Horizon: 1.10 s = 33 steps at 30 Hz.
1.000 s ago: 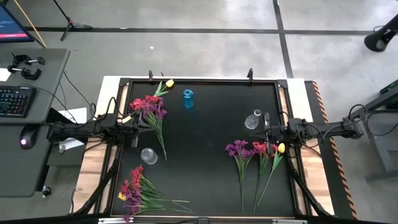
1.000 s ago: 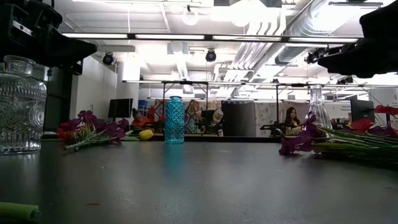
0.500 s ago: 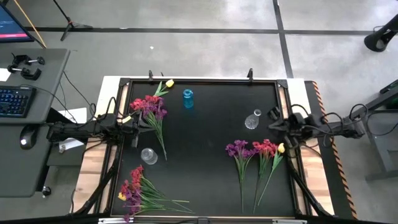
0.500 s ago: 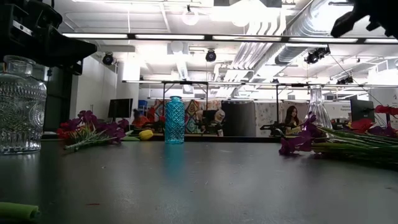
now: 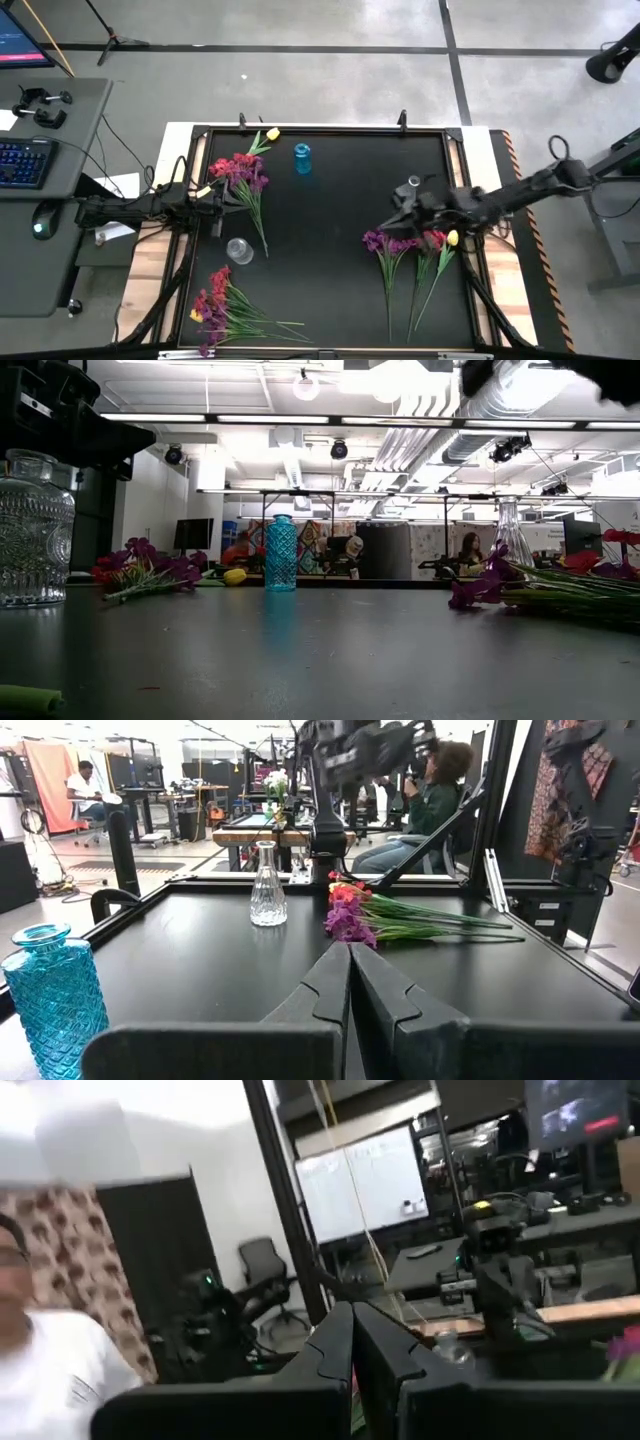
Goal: Sort flowers into vase by color
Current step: Put the right violet flowers into the right transparent vase
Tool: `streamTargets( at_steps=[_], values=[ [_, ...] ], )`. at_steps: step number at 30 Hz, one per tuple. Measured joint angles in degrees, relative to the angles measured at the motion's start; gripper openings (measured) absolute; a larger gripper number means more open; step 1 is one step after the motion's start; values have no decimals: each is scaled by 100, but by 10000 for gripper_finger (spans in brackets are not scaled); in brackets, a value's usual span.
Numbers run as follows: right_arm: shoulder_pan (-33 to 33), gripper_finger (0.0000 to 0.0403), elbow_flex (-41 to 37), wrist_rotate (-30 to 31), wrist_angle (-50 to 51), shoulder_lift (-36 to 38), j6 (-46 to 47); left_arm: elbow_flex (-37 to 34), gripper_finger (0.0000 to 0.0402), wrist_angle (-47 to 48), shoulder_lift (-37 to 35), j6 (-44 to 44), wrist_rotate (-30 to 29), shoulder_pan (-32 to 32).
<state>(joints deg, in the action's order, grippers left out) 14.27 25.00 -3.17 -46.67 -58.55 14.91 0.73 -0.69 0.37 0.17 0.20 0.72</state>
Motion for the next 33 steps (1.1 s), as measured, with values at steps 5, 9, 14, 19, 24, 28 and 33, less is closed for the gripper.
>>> streamTargets(
  at_steps=[5, 9, 14, 19, 24, 28, 33],
  values=[
    [-1, 0, 1551, -27, 1254, -1098, -619, 0, 0, 2, 1, -1, 1, -1],
    [-28, 0, 2903, -27, 3510, -1728, -162, 0, 0, 2, 1, 0, -1, 0],
    [-6, 0, 4429, 6, 7298, -2510, 1856, 0, 0, 0, 1, 0, 0, 0],
    [424, 11, 5119, -67, 9721, -3236, 3914, 0, 0, 2, 1, 1, -1, -1],
    [1047, 68, 5177, -326, 11130, -3737, 5661, 0, 0, 0, 1, 0, 0, 0],
    [1482, 139, 5177, -401, 11525, -4061, 6582, 0, 0, 0, -1, -1, -1, 1],
    [1694, 225, 5177, -272, 11487, -4499, 7389, 0, 0, 1, 0, -1, 0, -1]
  ],
)
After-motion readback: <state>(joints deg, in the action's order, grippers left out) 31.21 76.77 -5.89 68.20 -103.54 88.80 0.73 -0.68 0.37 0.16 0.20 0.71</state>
